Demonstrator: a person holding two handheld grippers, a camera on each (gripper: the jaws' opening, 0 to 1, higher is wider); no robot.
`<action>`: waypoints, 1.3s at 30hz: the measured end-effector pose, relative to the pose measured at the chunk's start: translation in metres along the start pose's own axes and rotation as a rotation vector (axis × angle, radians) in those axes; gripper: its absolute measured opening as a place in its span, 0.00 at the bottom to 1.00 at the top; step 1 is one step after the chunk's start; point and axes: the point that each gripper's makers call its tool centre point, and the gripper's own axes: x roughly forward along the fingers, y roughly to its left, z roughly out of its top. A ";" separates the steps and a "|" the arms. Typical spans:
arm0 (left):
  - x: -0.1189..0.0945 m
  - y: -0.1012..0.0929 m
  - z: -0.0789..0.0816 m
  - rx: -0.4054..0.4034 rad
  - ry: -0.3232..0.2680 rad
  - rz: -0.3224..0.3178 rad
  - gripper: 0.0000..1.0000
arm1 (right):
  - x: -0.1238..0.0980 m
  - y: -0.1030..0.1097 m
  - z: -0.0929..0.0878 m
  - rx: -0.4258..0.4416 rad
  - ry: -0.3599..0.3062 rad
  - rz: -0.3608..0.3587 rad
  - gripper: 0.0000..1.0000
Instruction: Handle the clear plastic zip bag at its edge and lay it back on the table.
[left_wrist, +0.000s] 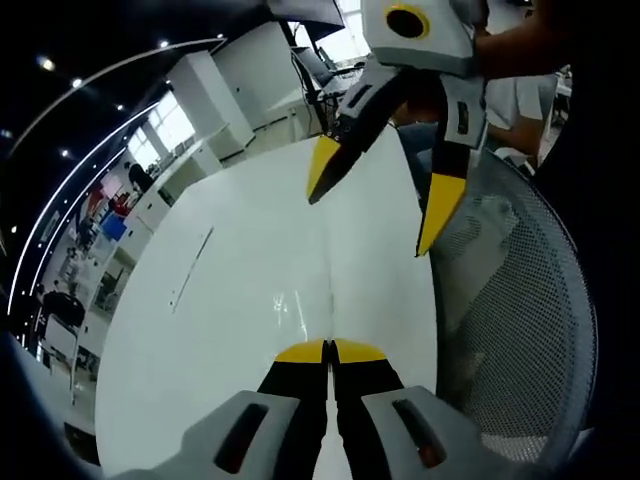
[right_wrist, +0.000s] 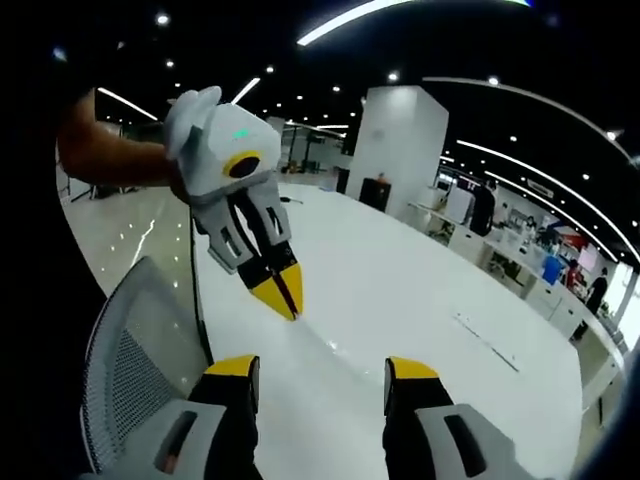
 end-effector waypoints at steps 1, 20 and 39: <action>0.000 0.000 0.000 0.003 -0.002 -0.001 0.00 | 0.001 0.000 0.001 -0.002 -0.001 0.001 0.46; -0.004 -0.015 0.020 0.082 -0.020 -0.080 0.00 | 0.019 0.008 0.009 -0.115 0.010 0.056 0.23; -0.007 -0.032 0.036 0.139 -0.060 -0.150 0.00 | 0.018 0.026 -0.003 -0.162 0.054 0.132 0.01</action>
